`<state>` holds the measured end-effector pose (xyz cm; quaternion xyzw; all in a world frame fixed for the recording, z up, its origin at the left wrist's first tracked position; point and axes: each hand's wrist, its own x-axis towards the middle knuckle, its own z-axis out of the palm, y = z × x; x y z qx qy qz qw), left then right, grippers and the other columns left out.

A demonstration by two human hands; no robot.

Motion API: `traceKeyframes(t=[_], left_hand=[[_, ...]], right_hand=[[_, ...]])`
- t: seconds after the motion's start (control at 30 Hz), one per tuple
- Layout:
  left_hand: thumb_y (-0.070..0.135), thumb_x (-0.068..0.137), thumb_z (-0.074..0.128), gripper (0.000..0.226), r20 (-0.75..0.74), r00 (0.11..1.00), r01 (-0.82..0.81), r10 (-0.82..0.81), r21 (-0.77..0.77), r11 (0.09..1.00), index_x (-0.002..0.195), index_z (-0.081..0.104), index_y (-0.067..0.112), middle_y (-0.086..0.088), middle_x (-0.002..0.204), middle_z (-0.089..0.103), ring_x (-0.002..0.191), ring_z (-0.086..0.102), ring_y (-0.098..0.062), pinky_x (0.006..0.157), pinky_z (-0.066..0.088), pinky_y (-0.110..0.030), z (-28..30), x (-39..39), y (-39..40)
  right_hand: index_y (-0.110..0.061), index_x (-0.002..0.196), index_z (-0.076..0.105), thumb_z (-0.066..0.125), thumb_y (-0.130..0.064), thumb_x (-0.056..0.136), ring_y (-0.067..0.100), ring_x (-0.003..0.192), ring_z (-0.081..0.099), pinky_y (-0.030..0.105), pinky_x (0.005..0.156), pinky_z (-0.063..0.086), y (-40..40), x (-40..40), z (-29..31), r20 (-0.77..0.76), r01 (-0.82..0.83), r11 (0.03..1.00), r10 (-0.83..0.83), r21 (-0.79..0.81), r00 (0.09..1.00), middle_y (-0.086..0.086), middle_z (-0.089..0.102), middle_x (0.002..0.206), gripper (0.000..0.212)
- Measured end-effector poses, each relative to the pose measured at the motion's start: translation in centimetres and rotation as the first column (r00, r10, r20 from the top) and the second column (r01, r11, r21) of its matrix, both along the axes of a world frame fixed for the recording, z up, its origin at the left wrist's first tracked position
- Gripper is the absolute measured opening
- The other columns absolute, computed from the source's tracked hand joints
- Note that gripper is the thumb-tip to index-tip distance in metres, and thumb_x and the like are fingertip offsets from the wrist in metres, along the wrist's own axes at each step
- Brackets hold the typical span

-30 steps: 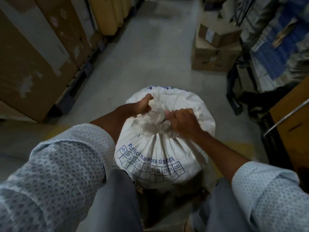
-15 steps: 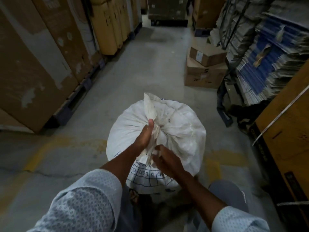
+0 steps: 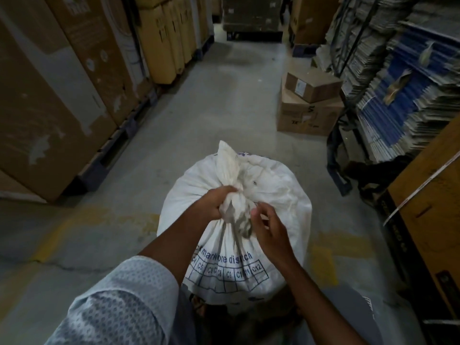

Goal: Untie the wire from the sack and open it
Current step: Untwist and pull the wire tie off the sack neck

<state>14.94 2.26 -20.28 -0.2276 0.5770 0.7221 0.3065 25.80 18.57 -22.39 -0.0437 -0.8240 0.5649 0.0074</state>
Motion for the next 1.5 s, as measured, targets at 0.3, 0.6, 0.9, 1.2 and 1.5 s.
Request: traceKeyframes(t=[0.3,0.6,0.9,1.2,1.5], left_hand=[[0.041,0.092,0.035,0.048,-0.043,0.998,-0.043,0.042,-0.012,0.999,0.108,0.063,0.006,-0.018,0.108,0.073,0.091,0.072,-0.038,0.071,0.057,-0.036,4.4,-4.6,-1.0],[0.047,0.064,0.090,0.070,-0.220,0.782,0.299,-0.583,-0.688,0.661,0.117,0.058,0.015,0.001,0.108,0.068,0.100,0.064,-0.015,0.082,0.055,-0.031,-2.7,-4.7,-3.2],[0.047,0.057,0.067,0.065,-0.249,0.832,0.100,-0.495,-0.811,0.576,0.110,0.058,0.010,-0.016,0.101,0.071,0.088,0.071,-0.034,0.077,0.061,-0.045,-2.2,-7.0,-1.0],[0.065,0.038,0.089,0.079,-0.234,0.871,0.119,-0.432,-0.752,0.648,0.083,0.073,0.003,-0.007,0.062,0.075,0.062,0.076,-0.021,0.074,0.064,-0.042,-2.5,-7.0,-2.2],[0.037,0.073,0.086,0.044,-0.219,0.892,0.201,-0.396,-0.592,0.780,0.086,0.066,0.000,-0.018,0.078,0.071,0.071,0.074,-0.024,0.073,0.064,-0.041,-2.3,-7.4,-3.0]], right_hand=[[-0.020,0.124,0.063,0.063,-0.021,0.091,0.037,0.105,0.064,0.041,0.080,0.051,4.4,-9.5,6.2,-0.220,0.095,0.827,0.036,0.554,0.975,0.013,0.071,0.113,0.033],[-0.022,0.115,0.062,0.069,-0.026,0.083,0.031,0.114,0.054,0.042,0.089,0.035,1.6,-21.0,7.3,-0.275,0.160,0.545,0.136,0.823,0.952,0.006,0.064,0.117,0.033],[-0.016,0.102,0.068,0.055,-0.012,0.084,0.026,0.091,0.058,0.040,0.078,0.045,-5.2,-11.0,2.4,-0.675,0.324,0.827,0.088,0.460,0.733,0.007,0.063,0.103,0.023],[-0.019,0.091,0.068,0.060,-0.026,0.092,0.026,0.070,0.066,0.035,0.054,0.049,-6.9,-8.6,-7.0,-0.303,0.167,0.825,0.006,0.540,0.953,0.004,0.067,0.081,0.010],[-0.017,0.106,0.064,0.046,-0.024,0.099,0.029,0.084,0.066,0.033,0.062,0.040,-6.6,-11.8,-6.4,-0.277,0.088,0.772,0.117,0.630,0.954,0.005,0.067,0.107,0.021]])
